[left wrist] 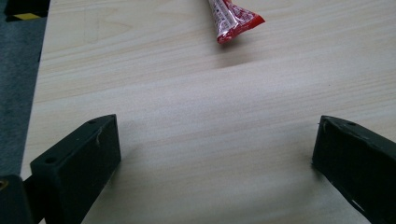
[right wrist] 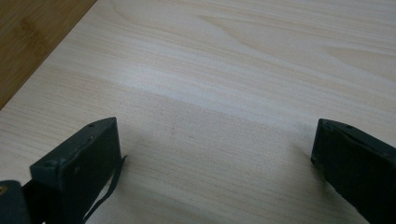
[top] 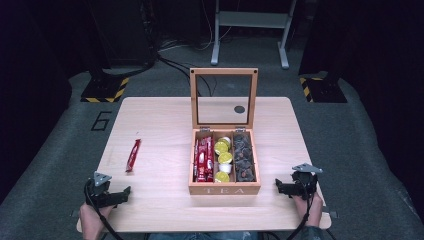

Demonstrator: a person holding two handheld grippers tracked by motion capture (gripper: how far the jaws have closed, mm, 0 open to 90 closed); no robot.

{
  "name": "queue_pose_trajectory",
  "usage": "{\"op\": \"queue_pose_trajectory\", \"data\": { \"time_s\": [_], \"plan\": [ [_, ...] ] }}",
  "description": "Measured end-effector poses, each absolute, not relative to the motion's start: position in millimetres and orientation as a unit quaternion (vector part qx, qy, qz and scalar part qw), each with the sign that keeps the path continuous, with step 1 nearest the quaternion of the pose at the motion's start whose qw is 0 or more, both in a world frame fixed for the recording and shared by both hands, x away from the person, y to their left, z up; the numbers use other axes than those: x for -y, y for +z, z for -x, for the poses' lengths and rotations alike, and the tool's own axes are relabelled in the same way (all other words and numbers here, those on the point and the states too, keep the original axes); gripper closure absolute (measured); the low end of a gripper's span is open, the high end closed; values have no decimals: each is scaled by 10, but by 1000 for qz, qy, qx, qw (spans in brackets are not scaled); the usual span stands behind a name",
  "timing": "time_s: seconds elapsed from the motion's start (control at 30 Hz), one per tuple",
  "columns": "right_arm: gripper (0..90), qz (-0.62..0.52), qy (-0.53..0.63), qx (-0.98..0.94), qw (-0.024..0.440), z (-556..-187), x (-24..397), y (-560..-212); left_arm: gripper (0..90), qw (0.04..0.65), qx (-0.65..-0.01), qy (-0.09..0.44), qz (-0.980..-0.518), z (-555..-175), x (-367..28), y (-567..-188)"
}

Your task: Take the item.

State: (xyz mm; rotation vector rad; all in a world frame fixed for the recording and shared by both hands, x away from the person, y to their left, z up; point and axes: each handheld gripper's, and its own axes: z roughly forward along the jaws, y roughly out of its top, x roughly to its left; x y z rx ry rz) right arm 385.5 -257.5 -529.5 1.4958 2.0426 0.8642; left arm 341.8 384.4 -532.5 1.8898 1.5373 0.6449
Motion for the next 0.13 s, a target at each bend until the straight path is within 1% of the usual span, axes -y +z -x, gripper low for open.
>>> {"op": "queue_pose_trajectory", "data": {
  "time_s": [0.13],
  "plan": [
    [3,-546,316,-741,230,-3856,2576,-5297,0,308,-572,246,-719,-3470,-3874,-5327]
  ]
}}
